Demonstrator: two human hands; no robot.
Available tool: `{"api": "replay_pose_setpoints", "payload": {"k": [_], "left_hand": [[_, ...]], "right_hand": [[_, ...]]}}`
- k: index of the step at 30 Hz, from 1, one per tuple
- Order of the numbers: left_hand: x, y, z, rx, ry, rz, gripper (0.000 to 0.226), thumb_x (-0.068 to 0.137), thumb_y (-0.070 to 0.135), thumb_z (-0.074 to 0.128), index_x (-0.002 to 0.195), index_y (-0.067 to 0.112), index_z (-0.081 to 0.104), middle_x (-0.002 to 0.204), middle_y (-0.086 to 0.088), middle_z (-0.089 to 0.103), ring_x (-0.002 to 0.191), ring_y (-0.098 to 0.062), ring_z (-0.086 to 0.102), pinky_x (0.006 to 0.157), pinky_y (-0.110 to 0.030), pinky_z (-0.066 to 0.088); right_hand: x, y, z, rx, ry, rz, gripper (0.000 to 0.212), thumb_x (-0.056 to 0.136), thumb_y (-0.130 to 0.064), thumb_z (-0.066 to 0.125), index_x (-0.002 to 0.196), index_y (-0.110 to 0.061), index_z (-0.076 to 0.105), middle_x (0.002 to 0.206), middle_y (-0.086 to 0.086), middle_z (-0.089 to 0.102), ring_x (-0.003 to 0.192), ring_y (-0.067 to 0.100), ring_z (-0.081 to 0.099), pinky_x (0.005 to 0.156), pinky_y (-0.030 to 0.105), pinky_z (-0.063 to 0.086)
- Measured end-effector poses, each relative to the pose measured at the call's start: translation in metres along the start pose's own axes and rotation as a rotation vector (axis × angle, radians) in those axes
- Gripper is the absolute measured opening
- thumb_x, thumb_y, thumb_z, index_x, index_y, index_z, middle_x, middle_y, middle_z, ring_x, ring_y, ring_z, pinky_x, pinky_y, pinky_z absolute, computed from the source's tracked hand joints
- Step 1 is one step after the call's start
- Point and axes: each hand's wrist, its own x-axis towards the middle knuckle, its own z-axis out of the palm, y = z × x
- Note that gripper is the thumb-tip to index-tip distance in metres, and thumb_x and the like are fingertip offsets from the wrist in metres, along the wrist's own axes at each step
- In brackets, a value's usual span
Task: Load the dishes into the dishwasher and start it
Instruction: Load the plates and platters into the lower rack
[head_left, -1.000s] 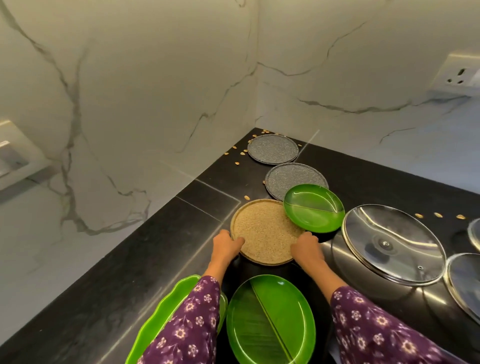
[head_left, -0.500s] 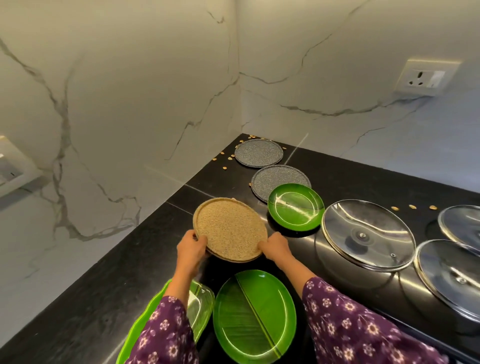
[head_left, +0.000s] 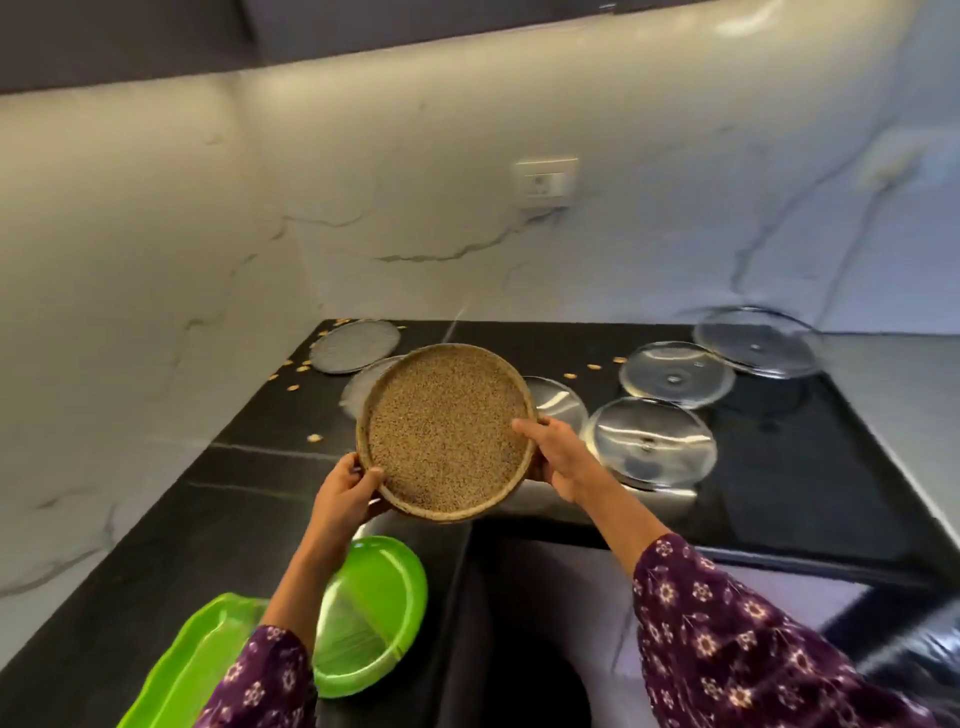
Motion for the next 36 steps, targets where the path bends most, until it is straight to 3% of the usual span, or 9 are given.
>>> {"api": "replay_pose_setpoints", "payload": {"k": [6,8,13,16,20,25,28,33,36], "left_hand": [[-0.034,-0.003,0.176,0.276,-0.486,0.113,0.018,0.090,0.004,0.060,0.107,0.006,0.061,0.092,-0.010,0.071,0.086,-0.024,0.065,0.071,-0.023,0.055],[-0.055,-0.003,0.241,0.368,-0.605,0.169,0.015,0.086,0.008,0.066,0.101,0.012,0.063,0.084,-0.008,0.071,0.081,-0.022,0.065,0.072,-0.025,0.052],[-0.126,-0.007,0.387,0.488,-0.798,0.315,0.013,0.087,0.009,0.065,0.098,0.015,0.061,0.083,-0.007,0.065,0.074,-0.017,0.060,0.058,-0.008,0.045],[-0.168,-0.013,0.455,0.581,-0.900,0.442,0.014,0.086,0.010,0.067,0.096,0.018,0.062,0.084,-0.003,0.067,0.073,-0.014,0.062,0.060,-0.012,0.044],[-0.210,-0.021,0.533,0.691,-1.043,0.623,0.017,0.084,0.011,0.067,0.100,0.013,0.064,0.088,0.001,0.068,0.080,-0.014,0.063,0.073,-0.016,0.043],[-0.234,-0.039,0.633,0.780,-1.168,0.840,0.027,0.084,0.013,0.061,0.110,0.006,0.061,0.109,-0.008,0.064,0.105,-0.024,0.057,0.089,-0.024,0.036],[-0.236,-0.058,0.688,0.863,-1.159,0.945,0.036,0.085,0.014,0.061,0.120,0.009,0.055,0.122,-0.013,0.054,0.116,-0.033,0.047,0.099,-0.040,0.036],[-0.203,-0.097,0.756,1.038,-1.092,1.186,0.061,0.078,0.024,0.071,0.131,0.006,0.046,0.133,-0.015,0.048,0.120,-0.036,0.047,0.097,-0.047,0.044],[-0.190,-0.112,0.788,1.059,-1.165,1.289,0.069,0.072,0.028,0.075,0.130,0.004,0.048,0.132,-0.016,0.052,0.119,-0.035,0.051,0.097,-0.045,0.045]], "right_hand": [[-0.140,-0.020,-0.190,-0.131,0.300,-0.127,0.038,0.086,-0.026,0.067,0.118,-0.009,0.058,0.111,0.009,0.067,0.100,0.023,0.065,0.088,0.037,0.054],[-0.199,-0.024,-0.250,-0.160,0.447,-0.162,0.043,0.084,-0.029,0.069,0.120,-0.009,0.056,0.112,0.007,0.066,0.098,0.020,0.065,0.081,0.031,0.056],[-0.335,-0.025,-0.371,-0.290,0.817,-0.173,0.020,0.090,-0.016,0.061,0.108,-0.009,0.061,0.105,0.008,0.065,0.097,0.025,0.064,0.088,0.036,0.053],[-0.398,-0.007,-0.424,-0.464,0.957,-0.053,0.014,0.092,-0.018,0.058,0.102,-0.010,0.064,0.096,0.008,0.065,0.093,0.027,0.064,0.085,0.036,0.052],[-0.436,0.021,-0.473,-0.691,0.989,0.131,0.030,0.092,-0.029,0.056,0.094,-0.001,0.065,0.091,0.018,0.068,0.084,0.029,0.064,0.078,0.038,0.050],[-0.438,0.071,-0.526,-0.838,0.898,0.284,0.018,0.093,-0.031,0.050,0.087,-0.019,0.061,0.084,0.004,0.060,0.081,0.021,0.059,0.075,0.033,0.048],[-0.426,0.110,-0.563,-0.868,0.907,0.378,0.022,0.094,-0.023,0.044,0.097,-0.014,0.064,0.082,0.002,0.061,0.074,0.017,0.059,0.066,0.027,0.048],[-0.384,0.175,-0.625,-0.836,0.946,0.479,0.022,0.096,-0.022,0.039,0.080,-0.019,0.053,0.068,-0.005,0.049,0.064,0.014,0.053,0.059,0.025,0.043],[-0.346,0.212,-0.660,-0.784,0.952,0.516,0.025,0.097,-0.016,0.038,0.110,-0.014,0.060,0.072,-0.002,0.054,0.066,0.019,0.057,0.062,0.028,0.050]]}}
